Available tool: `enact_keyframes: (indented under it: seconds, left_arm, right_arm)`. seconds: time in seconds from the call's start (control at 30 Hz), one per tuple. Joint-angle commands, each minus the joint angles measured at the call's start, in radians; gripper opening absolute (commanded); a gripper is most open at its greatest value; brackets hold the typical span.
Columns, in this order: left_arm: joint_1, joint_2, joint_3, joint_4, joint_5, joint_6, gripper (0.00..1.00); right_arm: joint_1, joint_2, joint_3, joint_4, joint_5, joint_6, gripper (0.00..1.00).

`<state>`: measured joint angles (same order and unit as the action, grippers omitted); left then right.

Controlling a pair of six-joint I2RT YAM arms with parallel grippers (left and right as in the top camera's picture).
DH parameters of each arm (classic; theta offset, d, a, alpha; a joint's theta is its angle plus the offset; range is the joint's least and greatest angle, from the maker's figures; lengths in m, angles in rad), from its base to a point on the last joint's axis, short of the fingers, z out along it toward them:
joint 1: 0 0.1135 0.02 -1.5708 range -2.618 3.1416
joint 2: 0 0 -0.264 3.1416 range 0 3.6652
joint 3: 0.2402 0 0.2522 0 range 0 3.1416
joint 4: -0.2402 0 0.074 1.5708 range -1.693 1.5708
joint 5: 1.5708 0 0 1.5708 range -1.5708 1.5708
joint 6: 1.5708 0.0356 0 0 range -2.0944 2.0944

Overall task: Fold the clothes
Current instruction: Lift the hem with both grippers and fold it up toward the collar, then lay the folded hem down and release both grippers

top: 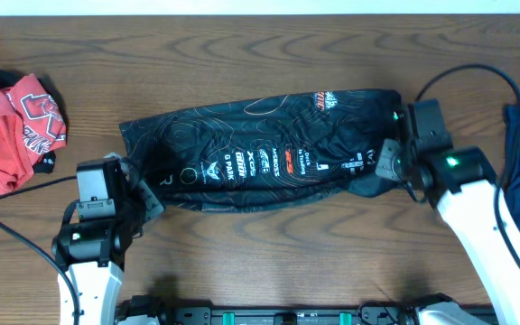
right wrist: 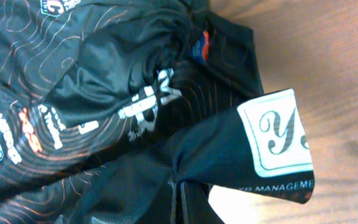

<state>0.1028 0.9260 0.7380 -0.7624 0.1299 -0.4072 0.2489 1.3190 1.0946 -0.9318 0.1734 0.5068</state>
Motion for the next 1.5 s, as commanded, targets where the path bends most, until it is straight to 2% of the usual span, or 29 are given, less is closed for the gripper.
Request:
enact_keyframes:
  seconds: [0.0, 0.33, 0.63, 0.97, 1.17, 1.47]
  left_arm:
    - [-0.001, 0.034, 0.031, 0.032, -0.015, 0.002, 0.06]
    - [-0.001, 0.186, 0.031, 0.175, -0.024, -0.018, 0.06]
    - [-0.001, 0.197, 0.031, 0.282, -0.098, -0.041, 0.06]
    - [0.000, 0.231, 0.031, 0.356, -0.150, -0.070, 0.06]
    - [0.000, 0.318, 0.031, 0.422, -0.149, -0.086, 0.06]
    - [0.000, 0.494, 0.031, 0.550, -0.141, -0.089, 0.06]
  right_arm:
    - [-0.008, 0.065, 0.050, 0.024, -0.004, -0.053, 0.01]
    - [-0.039, 0.191, 0.183, 0.094, -0.018, -0.100, 0.01]
    - [-0.099, 0.320, 0.275, 0.135, -0.051, -0.143, 0.01]
    - [-0.100, 0.448, 0.396, 0.159, -0.107, -0.168, 0.01]
    - [-0.099, 0.502, 0.457, 0.161, -0.123, -0.172, 0.01]
    - [-0.093, 0.580, 0.457, 0.251, -0.156, -0.172, 0.01]
